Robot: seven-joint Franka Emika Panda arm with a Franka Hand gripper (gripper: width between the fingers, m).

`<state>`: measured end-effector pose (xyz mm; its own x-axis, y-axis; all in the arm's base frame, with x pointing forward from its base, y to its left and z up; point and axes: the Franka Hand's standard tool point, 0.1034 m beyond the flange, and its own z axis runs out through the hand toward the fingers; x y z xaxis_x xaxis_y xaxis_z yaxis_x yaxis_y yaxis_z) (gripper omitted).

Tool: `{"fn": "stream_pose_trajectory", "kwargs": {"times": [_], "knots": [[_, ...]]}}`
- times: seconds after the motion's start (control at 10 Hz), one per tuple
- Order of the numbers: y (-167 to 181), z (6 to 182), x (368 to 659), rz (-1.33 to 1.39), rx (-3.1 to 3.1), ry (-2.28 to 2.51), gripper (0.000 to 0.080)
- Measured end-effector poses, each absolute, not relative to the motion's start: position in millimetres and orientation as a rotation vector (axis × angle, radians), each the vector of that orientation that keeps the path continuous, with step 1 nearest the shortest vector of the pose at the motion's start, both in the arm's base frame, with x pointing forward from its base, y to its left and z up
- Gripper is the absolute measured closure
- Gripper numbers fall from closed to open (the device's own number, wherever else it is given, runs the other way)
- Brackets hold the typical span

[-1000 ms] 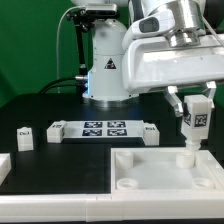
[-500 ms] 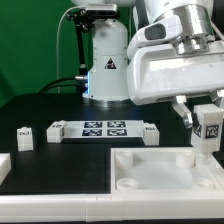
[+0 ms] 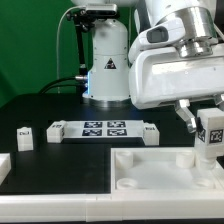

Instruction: Assemble one leg

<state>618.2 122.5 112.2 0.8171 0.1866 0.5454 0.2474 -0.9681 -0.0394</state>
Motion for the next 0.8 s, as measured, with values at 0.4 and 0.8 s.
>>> {"fn": "stream_pose_trajectory", "kwargs": {"times": [0.4,0.8], "knots": [[115.5,101.7,624.6,-0.844,-2.899,-0.351,0.0508],[116.7,93.9,625.3,-0.833,-2.9,-0.35,0.0508]]}}
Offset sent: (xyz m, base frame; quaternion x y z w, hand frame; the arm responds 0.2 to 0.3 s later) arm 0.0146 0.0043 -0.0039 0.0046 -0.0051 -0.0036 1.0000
